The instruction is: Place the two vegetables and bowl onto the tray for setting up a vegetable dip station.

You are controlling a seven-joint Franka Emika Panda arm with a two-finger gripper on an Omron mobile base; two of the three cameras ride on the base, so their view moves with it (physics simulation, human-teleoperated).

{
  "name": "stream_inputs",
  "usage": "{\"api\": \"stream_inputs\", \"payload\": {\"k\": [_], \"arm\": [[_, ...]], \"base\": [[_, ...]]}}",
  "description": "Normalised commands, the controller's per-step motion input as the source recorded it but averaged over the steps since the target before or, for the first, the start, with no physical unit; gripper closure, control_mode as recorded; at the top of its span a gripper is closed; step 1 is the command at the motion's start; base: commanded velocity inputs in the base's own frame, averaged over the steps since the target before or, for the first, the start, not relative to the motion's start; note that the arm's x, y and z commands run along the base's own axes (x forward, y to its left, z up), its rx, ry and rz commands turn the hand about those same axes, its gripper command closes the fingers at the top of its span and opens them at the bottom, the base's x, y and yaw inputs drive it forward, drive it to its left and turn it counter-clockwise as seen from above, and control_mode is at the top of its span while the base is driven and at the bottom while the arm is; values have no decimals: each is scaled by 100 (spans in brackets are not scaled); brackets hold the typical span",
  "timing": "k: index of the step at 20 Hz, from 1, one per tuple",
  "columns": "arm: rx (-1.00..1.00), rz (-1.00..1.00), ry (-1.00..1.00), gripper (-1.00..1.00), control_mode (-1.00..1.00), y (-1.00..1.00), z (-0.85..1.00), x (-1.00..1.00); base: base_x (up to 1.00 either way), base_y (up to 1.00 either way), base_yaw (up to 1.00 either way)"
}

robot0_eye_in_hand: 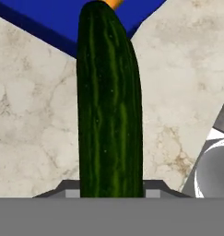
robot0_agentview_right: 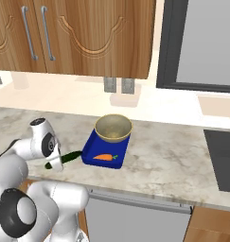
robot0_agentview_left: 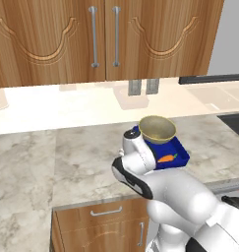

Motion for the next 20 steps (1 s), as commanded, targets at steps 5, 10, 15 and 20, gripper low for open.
{"api": "stream_inputs", "payload": {"k": [5,10,15,20], "arm": [[0,-25,1,100,-100,-43,25,0],[0,-25,1,100,-100,-53,11,-1],[3,-21,-6,100,-100,-50,9,-3],[18,-5,-6,100,-100,-45,7,4]], "base": [[0,0,0],[0,0,0],[0,0,0],[0,0,0]]}}
